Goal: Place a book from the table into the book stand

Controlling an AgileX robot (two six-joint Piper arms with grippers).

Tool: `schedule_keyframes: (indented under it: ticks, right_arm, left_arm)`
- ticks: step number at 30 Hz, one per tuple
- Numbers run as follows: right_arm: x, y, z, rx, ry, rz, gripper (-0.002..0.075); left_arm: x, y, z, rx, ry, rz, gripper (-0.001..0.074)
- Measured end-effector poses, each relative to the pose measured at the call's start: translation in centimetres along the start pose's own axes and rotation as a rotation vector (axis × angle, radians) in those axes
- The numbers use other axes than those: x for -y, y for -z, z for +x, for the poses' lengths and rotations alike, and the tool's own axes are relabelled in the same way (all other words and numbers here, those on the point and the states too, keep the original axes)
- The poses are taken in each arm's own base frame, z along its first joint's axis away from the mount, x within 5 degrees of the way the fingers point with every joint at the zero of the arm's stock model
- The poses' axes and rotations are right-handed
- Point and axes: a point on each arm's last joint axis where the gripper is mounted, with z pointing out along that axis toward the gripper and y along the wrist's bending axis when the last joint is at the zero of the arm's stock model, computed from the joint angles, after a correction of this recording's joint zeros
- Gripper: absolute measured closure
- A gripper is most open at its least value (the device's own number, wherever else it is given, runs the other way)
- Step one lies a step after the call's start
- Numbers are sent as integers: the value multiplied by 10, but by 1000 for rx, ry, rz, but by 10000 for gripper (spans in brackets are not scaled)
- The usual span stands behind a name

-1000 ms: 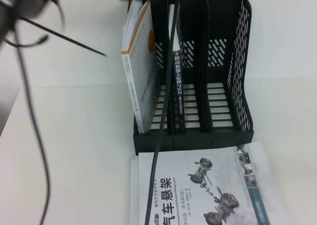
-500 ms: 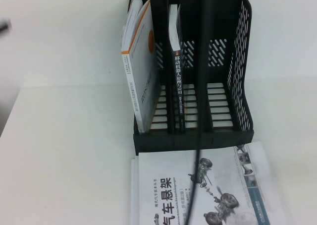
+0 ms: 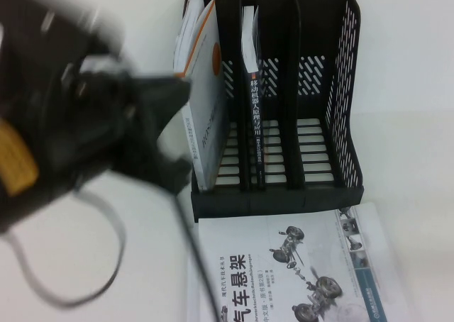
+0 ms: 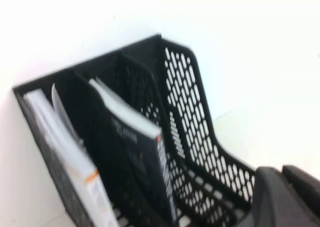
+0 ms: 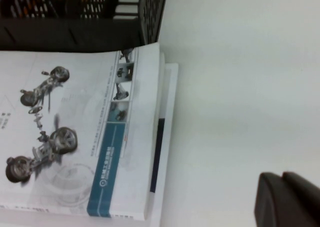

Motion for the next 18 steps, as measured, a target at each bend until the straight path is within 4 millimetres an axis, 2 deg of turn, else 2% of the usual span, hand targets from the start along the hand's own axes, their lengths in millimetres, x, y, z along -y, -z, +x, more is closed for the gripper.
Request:
schedule_keyframes:
  ticks: [3,6,18]
  right_arm:
    - [0,0,1,-8,0,2,727]
    - [0,0,1,-9,0,2,727]
    - [0,0,1,-10,0,3,727]
  left_arm:
    - [-1,7,24,-1,-35,2,735]
    - [0,8,34,-2,-52,6,735]
    - [1,8,31,67,-24,22,736]
